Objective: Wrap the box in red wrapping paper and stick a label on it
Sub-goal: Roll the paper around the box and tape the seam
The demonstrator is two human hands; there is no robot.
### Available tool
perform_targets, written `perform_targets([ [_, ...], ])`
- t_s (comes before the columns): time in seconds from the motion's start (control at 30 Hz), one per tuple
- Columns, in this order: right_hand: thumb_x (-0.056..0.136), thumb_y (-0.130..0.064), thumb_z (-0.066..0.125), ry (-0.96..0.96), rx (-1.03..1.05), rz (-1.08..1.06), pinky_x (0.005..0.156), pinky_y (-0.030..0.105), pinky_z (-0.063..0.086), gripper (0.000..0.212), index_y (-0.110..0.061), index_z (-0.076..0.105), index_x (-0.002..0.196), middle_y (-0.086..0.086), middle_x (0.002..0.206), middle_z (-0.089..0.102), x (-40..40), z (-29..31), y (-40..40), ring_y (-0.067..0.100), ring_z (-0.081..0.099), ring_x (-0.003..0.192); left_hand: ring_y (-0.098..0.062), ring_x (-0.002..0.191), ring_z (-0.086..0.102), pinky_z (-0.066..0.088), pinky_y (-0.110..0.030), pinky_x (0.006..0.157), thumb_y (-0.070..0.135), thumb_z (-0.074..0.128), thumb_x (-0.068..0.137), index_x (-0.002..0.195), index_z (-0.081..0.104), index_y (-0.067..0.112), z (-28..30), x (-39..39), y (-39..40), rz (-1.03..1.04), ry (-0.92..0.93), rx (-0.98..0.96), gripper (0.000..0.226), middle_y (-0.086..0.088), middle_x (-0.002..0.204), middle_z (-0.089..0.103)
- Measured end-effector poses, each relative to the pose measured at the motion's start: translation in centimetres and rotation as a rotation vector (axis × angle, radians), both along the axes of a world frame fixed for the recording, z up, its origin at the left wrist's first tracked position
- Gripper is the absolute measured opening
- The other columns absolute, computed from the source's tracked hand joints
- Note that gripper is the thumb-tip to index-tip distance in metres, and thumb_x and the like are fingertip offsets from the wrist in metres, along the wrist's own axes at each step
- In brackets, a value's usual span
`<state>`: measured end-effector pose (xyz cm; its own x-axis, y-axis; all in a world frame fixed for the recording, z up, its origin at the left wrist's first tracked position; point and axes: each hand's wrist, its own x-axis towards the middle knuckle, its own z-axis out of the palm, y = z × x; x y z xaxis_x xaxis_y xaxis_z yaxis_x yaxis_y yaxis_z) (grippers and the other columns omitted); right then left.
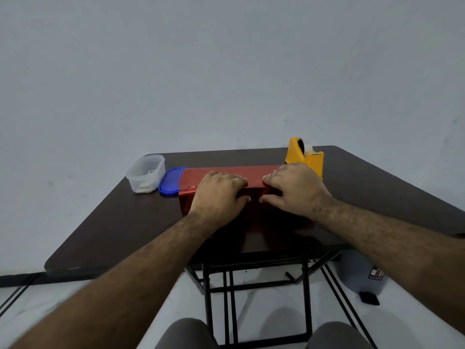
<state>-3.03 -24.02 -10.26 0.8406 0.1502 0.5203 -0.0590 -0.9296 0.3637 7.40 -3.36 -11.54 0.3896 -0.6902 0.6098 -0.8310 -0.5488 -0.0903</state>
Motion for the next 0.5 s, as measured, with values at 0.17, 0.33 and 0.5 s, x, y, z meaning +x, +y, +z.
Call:
perform_targets([
  [0.17, 0.090, -0.075, 0.043, -0.008, -0.041, -0.049, 0.089, 0.043, 0.055, 0.071, -0.020, 0.078, 0.120, -0.004, 0.110, 0.080, 0.5, -0.2, 0.2, 0.023, 0.072, 0.102, -0.018, 0.115, 0.068, 0.042, -0.040, 0.105, 0.057, 0.061, 0.101, 0.122, 0.077, 0.024, -1.1, 0.3, -0.4, 0.021, 0.057, -0.119, 0.043, 0.006, 0.122, 0.077],
  [0.33, 0.084, -0.084, 0.043, -0.037, 0.040, 0.036, 0.086, 0.042, 0.057, 0.079, -0.022, 0.082, 0.112, -0.004, 0.101, 0.081, 0.3, -0.1, -0.4, 0.020, 0.074, 0.095, -0.023, 0.111, 0.068, 0.045, -0.045, 0.100, 0.049, 0.065, 0.100, 0.117, 0.079, 0.020, -2.4, 0.2, -0.7, 0.025, 0.009, -0.151, 0.036, 0.004, 0.116, 0.079],
  [0.5, 0.087, -0.073, 0.058, -0.244, 0.701, 0.009, 0.069, 0.030, 0.052, 0.053, -0.025, 0.078, 0.079, -0.012, 0.069, 0.070, 0.7, 3.7, -2.6, 0.009, 0.065, 0.072, -0.024, 0.113, 0.068, 0.046, -0.046, 0.101, 0.048, 0.065, 0.101, 0.120, 0.078, 0.019, -2.5, 0.3, -1.0, 0.019, 0.009, -0.168, 0.037, 0.003, 0.119, 0.078],
])
